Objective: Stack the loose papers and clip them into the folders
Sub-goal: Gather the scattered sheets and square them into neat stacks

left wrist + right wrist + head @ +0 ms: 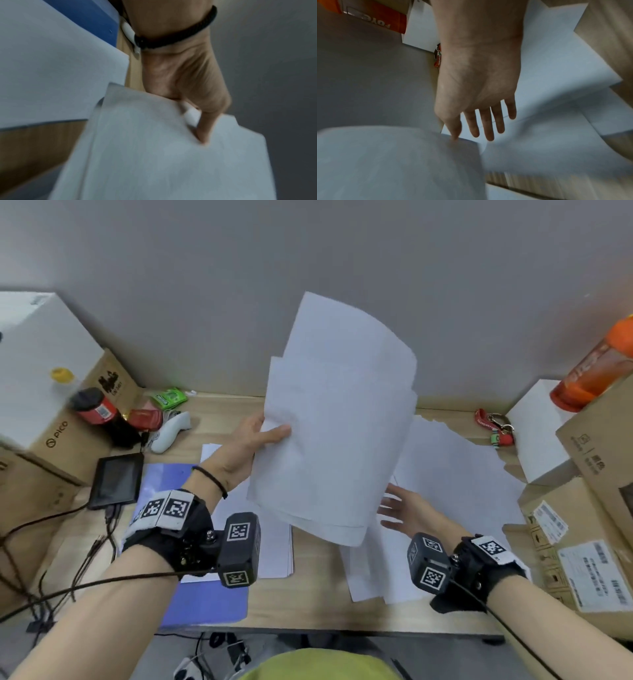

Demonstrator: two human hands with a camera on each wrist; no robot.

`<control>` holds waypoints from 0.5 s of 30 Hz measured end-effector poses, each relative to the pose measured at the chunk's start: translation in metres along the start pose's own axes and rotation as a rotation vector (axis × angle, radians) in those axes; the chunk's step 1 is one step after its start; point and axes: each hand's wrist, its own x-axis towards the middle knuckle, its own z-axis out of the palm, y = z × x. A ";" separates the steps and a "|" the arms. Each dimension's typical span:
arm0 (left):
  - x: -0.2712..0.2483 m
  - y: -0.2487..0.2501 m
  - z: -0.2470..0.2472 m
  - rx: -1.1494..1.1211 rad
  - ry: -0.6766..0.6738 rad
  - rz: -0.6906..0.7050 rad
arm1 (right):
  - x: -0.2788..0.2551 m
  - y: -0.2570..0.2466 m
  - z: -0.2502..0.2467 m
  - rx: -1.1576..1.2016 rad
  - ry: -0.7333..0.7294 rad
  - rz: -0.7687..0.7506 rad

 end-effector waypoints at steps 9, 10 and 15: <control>-0.025 -0.097 -0.067 0.105 0.572 -0.186 | -0.007 -0.002 0.054 0.223 -0.132 -0.054; -0.026 -0.100 -0.066 0.077 0.573 -0.176 | -0.006 0.000 0.060 0.160 -0.124 -0.051; -0.024 -0.095 -0.053 -0.092 0.545 -0.125 | 0.002 0.009 0.084 0.067 -0.085 -0.034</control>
